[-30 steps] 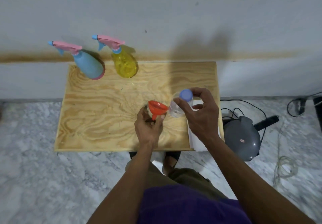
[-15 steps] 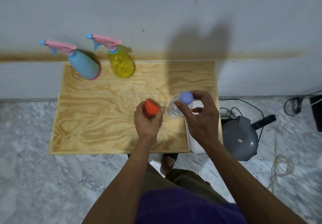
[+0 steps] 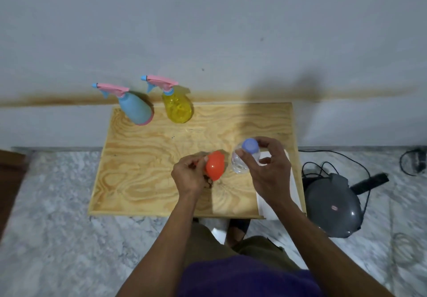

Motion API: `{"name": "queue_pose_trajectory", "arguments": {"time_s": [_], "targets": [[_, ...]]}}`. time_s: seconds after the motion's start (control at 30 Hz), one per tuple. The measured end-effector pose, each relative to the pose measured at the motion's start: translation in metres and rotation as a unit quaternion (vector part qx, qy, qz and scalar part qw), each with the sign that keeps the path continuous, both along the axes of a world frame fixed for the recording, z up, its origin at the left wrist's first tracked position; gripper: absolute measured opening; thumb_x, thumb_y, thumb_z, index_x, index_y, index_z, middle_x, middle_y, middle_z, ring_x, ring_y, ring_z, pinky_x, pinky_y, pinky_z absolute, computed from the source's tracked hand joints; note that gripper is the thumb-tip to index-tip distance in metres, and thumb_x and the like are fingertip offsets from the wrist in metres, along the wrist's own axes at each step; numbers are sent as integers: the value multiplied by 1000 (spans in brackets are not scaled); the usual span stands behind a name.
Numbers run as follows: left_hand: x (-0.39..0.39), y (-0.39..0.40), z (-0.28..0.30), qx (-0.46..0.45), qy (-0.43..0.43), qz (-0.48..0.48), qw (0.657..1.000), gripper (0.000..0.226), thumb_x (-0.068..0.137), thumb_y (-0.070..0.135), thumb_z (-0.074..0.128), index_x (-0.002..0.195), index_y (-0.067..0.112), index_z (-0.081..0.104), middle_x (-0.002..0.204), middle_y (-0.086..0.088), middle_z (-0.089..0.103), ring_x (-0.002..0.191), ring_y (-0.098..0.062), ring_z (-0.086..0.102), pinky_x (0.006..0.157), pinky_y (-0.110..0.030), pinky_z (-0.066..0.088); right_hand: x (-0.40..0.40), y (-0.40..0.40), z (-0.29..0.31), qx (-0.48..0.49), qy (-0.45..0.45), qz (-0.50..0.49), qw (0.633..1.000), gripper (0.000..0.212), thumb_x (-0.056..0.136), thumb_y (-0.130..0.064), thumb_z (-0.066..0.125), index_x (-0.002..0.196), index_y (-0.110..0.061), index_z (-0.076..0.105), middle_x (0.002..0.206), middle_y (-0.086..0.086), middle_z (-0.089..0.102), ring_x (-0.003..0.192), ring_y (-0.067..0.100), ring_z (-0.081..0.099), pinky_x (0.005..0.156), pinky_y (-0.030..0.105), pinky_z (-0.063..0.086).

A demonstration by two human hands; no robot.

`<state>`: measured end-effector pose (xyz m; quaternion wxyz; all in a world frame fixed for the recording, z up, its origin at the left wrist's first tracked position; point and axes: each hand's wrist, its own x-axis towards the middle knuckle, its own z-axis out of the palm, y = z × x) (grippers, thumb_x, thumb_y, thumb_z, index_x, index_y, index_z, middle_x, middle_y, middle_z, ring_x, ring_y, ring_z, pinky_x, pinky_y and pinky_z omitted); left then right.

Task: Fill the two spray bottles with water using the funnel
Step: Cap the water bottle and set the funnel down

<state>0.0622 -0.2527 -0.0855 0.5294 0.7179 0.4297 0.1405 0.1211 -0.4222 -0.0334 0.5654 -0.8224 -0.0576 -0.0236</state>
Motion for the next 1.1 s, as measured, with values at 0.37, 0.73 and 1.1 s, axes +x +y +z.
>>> {"name": "queue_pose_trajectory", "arguments": {"time_s": [0.37,0.73,1.1], "targets": [[9,7,-3,21,33,-42,998,19,74,-1,82,89,10,79,82,8,69,78,-11,65,80,-24,51,-5,5,5,16,18,-19,1000,35,78,-35,84,104,-22,65,104,-8,67,99,16,63,75,40,53],[-8,24,-55,-24,57,-80,995,22,70,7,87,88,15,77,109,-6,71,103,-30,68,93,-48,56,-14,11,9,-22,14,-56,998,45,80,-45,78,113,-17,66,113,-7,68,108,15,63,78,32,56],[36,35,-26,72,-2,-159,985,23,78,16,84,99,8,80,107,-9,76,99,-22,72,95,-36,55,20,28,35,-8,85,-148,985,29,87,-29,75,113,-34,64,102,-25,66,93,-19,56,78,11,50]]}}
